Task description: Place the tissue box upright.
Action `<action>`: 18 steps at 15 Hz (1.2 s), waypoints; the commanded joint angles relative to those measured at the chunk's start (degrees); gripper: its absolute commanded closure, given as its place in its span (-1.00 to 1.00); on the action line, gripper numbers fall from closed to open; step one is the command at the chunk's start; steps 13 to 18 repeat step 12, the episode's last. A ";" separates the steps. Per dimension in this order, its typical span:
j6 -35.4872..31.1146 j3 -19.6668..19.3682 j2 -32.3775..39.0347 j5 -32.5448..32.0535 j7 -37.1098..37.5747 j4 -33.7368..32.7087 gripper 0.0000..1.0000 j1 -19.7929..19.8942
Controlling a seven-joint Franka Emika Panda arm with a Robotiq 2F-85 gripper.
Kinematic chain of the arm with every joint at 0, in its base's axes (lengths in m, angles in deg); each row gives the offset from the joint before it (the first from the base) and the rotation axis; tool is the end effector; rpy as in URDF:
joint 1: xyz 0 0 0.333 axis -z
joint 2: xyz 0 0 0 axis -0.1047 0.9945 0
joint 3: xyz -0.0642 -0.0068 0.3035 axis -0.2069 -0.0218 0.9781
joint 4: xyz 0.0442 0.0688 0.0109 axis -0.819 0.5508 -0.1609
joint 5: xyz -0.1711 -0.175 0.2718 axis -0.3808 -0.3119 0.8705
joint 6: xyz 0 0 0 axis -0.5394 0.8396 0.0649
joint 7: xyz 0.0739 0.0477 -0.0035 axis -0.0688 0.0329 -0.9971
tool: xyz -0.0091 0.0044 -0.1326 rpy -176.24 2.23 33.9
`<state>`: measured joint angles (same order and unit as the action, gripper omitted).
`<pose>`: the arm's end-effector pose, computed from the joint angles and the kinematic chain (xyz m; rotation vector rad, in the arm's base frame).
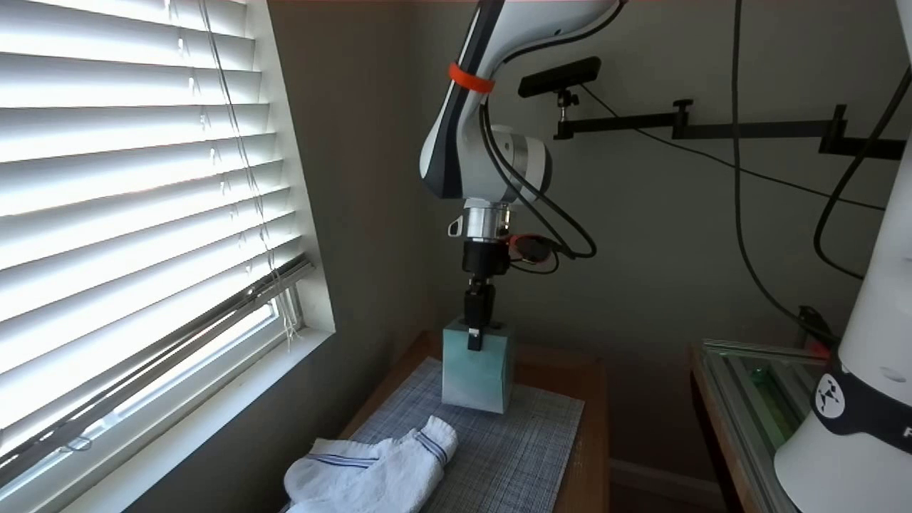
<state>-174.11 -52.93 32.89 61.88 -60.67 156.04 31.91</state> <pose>0.4087 -0.2130 0.1503 -2.7691 -0.0686 -0.0649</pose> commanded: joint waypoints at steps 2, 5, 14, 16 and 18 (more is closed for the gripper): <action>-3.31 -1.07 -2.49 0.50 -0.36 1.50 -0.47 -1.29; -6.02 -1.22 -3.06 0.13 -0.03 1.60 -0.87 -1.48; 1.73 -3.25 -6.33 0.44 -1.64 -0.13 -1.00 -1.84; 1.73 -3.25 -6.33 0.44 -1.64 -0.13 -1.00 -1.84; 1.73 -3.25 -6.33 0.44 -1.64 -0.13 -1.00 -1.84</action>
